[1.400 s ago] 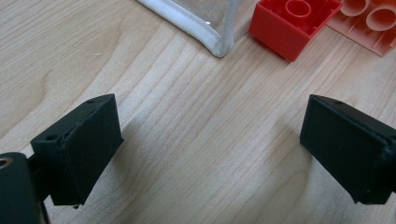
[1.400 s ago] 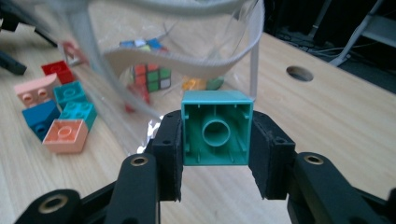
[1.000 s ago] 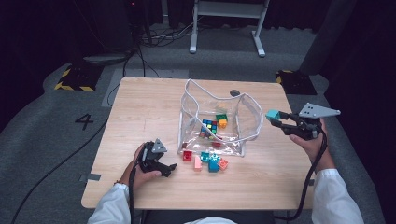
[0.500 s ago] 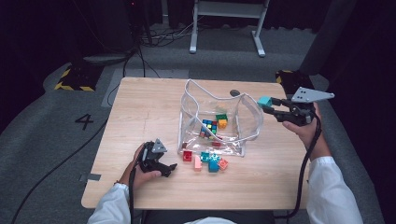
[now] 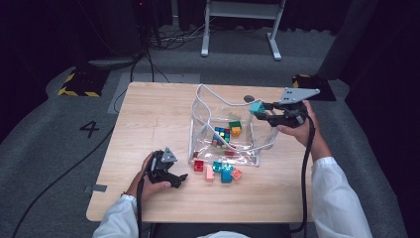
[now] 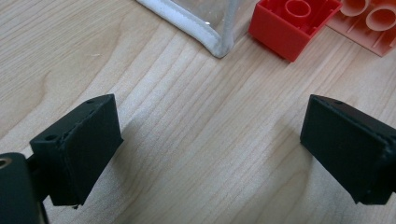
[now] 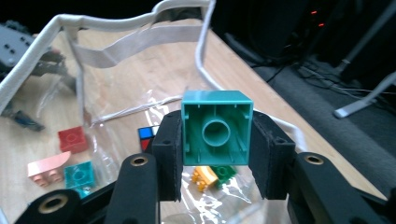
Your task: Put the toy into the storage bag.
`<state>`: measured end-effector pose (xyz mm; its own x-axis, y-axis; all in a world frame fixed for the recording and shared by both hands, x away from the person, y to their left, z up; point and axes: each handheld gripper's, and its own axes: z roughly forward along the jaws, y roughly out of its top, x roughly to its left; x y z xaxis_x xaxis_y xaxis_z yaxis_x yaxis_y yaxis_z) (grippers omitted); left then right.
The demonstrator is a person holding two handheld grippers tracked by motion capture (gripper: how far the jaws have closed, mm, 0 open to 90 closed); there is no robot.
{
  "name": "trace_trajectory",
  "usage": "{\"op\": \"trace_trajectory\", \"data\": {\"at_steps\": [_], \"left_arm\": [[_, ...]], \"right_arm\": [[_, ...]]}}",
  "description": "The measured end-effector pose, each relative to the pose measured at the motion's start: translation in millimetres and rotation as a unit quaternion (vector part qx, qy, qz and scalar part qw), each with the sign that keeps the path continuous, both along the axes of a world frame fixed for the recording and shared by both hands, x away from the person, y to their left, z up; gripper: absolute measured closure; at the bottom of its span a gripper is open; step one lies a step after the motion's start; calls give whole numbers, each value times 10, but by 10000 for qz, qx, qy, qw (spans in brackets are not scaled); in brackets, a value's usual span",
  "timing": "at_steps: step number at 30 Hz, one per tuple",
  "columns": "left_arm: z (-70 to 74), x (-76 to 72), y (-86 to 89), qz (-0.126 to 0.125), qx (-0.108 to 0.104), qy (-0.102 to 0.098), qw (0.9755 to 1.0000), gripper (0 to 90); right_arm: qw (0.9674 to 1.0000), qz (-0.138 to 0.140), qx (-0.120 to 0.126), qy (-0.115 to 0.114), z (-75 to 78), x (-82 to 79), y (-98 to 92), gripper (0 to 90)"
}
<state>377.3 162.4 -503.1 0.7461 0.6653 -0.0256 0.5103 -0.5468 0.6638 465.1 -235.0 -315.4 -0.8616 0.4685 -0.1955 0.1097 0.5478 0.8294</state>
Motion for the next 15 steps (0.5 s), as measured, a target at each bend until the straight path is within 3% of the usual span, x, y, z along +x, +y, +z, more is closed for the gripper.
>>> {"op": "trace_trajectory", "data": {"at_steps": [9,10,15], "left_arm": [[-1,-1,-1,-1,-7,9,10000,53],[0,0,0,1,-3,-1,10000,53],[0,0,0,-1,0,0,10000,53]], "right_arm": [[9956,396,-795,291,-145,108,329,593],[9938,411,-986,314,-164,134,360,593],[9864,425,-1482,563,-245,211,461,593]]}}
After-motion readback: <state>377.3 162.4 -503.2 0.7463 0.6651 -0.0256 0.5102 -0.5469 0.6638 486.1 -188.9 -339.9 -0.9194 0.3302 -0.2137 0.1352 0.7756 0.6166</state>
